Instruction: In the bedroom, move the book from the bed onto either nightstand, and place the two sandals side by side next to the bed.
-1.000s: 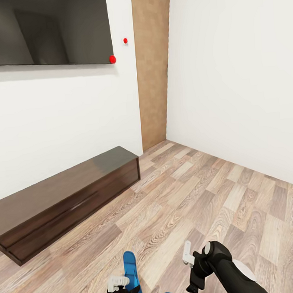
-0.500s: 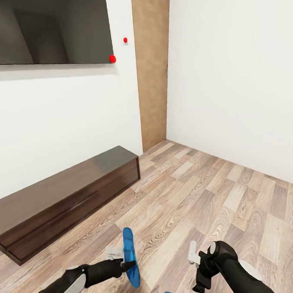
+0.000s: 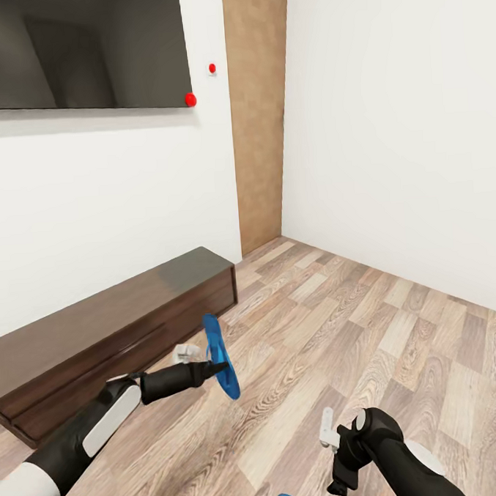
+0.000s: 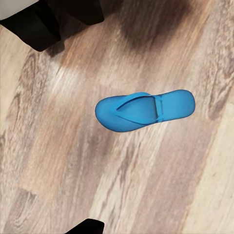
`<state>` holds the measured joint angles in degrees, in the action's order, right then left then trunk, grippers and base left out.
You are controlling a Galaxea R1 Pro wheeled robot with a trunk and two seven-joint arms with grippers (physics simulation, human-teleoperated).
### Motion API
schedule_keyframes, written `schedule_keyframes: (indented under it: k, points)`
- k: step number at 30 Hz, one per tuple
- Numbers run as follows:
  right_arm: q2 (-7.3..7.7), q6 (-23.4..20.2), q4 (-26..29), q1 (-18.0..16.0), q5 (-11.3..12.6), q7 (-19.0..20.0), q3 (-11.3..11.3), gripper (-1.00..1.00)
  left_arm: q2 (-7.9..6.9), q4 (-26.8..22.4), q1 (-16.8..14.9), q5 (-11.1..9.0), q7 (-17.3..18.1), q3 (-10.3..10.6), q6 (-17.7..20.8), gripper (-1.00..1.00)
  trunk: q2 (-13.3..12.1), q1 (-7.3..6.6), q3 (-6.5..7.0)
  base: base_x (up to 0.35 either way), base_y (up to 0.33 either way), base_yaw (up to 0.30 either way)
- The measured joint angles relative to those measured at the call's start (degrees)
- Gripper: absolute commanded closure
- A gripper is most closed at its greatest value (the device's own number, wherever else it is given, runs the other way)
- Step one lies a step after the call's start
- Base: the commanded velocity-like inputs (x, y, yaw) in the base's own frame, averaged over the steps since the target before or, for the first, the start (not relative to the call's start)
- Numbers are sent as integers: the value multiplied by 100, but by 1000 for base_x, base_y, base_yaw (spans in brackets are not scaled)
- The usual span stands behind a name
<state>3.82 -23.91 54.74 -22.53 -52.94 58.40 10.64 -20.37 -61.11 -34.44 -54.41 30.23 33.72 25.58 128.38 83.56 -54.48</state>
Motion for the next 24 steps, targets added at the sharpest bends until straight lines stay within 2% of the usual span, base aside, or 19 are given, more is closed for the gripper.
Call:
schedule_keyframes:
  k: [2, 7, 9, 13, 24]
  points:
    - [0, 0, 0, -2, 0, 0, 0, -100, 70, -225, -13, 137, -7, 2, 9, 100, 0, 0, 0, 0, 0, 0]
    - [6, -1, 1, 1, 0, 0, 0, -100, 284, -441, -21, 901, -1, 6, 21, 100, 119, 66, -54, 0, 0, 0]
    - [8, -1, 0, -1, 0, 0, 0, -100, 327, -455, -22, 1017, 2, 12, 23, 100, 199, 109, -90, 0, 0, 0]
    - [4, -1, 0, -1, 0, 0, 0, -100, 380, -466, -22, 1132, 2, 38, 6, 100, 359, 197, -161, 0, 0, 0]
    - [7, -1, 0, -2, 0, 2, -3, -100, 385, -485, -22, 1157, 4, 48, 5, 100, 801, 439, -359, 0, 0, 0]
